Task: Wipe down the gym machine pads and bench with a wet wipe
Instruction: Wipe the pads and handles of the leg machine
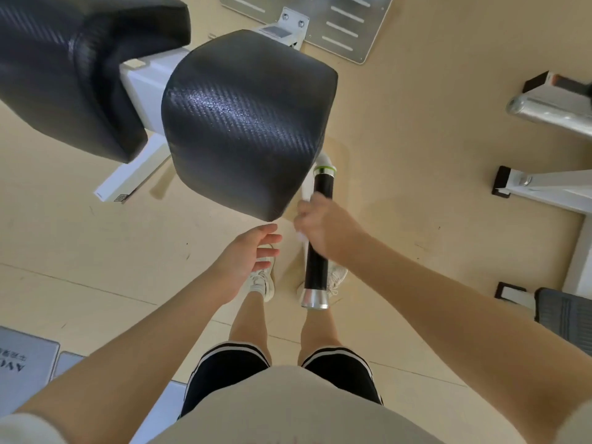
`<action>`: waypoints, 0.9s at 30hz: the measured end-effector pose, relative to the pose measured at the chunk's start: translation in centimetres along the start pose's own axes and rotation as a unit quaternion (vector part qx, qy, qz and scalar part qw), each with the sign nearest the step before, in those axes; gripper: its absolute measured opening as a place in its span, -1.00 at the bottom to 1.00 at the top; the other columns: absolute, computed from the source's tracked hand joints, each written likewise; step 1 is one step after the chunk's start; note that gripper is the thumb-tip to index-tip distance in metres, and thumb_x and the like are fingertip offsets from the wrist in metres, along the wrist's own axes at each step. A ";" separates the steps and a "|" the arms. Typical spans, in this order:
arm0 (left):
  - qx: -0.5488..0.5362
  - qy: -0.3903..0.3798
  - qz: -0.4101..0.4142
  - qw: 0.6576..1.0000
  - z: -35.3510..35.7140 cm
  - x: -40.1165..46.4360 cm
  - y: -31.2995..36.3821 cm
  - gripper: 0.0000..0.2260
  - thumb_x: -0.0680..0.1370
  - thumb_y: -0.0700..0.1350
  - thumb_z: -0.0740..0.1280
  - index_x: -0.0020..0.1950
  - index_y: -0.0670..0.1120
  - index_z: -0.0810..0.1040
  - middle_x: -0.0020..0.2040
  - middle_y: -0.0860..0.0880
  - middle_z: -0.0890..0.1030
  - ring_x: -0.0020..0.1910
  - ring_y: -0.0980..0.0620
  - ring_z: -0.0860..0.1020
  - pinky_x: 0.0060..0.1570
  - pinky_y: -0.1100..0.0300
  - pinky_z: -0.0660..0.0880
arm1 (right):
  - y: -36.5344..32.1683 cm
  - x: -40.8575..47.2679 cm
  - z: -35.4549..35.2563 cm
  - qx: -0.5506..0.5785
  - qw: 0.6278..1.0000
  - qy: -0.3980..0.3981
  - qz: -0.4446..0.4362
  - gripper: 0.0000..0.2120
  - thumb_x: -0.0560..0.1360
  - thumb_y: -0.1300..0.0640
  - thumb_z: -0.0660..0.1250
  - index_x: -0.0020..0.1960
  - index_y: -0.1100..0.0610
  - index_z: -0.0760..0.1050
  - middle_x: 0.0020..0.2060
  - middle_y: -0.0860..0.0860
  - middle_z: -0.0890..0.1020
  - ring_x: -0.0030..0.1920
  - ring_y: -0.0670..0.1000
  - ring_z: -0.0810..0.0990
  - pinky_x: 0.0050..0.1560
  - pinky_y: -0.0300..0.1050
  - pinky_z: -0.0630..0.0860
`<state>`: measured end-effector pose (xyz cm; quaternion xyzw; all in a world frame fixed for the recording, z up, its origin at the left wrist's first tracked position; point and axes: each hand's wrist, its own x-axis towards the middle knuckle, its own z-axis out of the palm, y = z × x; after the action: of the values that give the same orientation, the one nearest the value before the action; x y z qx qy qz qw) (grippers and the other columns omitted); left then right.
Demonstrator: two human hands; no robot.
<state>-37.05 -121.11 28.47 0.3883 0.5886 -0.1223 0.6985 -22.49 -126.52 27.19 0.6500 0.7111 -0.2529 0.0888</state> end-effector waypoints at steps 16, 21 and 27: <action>0.169 -0.124 0.134 0.968 3.1 1.8 1.0 -0.59 0.61 -0.18 0.10 0.45 0.06 0.28 0.48 0.19 0.20 0.45 0.24 0.16 0.49 0.13 0.05 | 4.5 2.2 4.4 0.737 0.423 0.159 0.502 -0.80 0.51 0.36 0.16 -0.07 0.22 0.55 -0.34 0.04 0.52 -0.35 0.01 0.46 -0.33 -0.20 0.43; 0.200 -0.129 0.146 0.960 3.0 1.6 1.6 -0.60 0.61 -0.18 0.10 0.45 0.02 0.28 0.50 0.15 0.18 0.46 0.22 0.14 0.48 0.16 0.04 | 0.9 -3.0 5.6 0.835 0.327 0.028 0.441 -0.79 0.59 0.23 0.10 -0.16 0.19 0.43 -0.60 -0.04 0.55 -0.33 -0.06 0.44 -0.39 -0.29 0.48; 0.338 -0.137 0.166 0.916 3.5 -0.3 3.2 -0.58 0.62 -0.18 0.08 0.48 -0.02 0.20 0.52 0.11 0.10 0.49 0.16 0.07 0.31 0.39 -0.03 | -3.0 -7.6 6.8 0.799 0.443 -0.079 0.398 -0.68 0.46 0.48 -0.02 0.02 0.46 0.49 -0.27 0.16 0.44 -0.32 0.04 0.42 -0.32 -0.23 0.50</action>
<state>-32.60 -121.48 30.03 0.6729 0.3378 -0.2485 0.6094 -25.69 -136.56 25.57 0.6219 -0.1526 -0.6968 -0.3232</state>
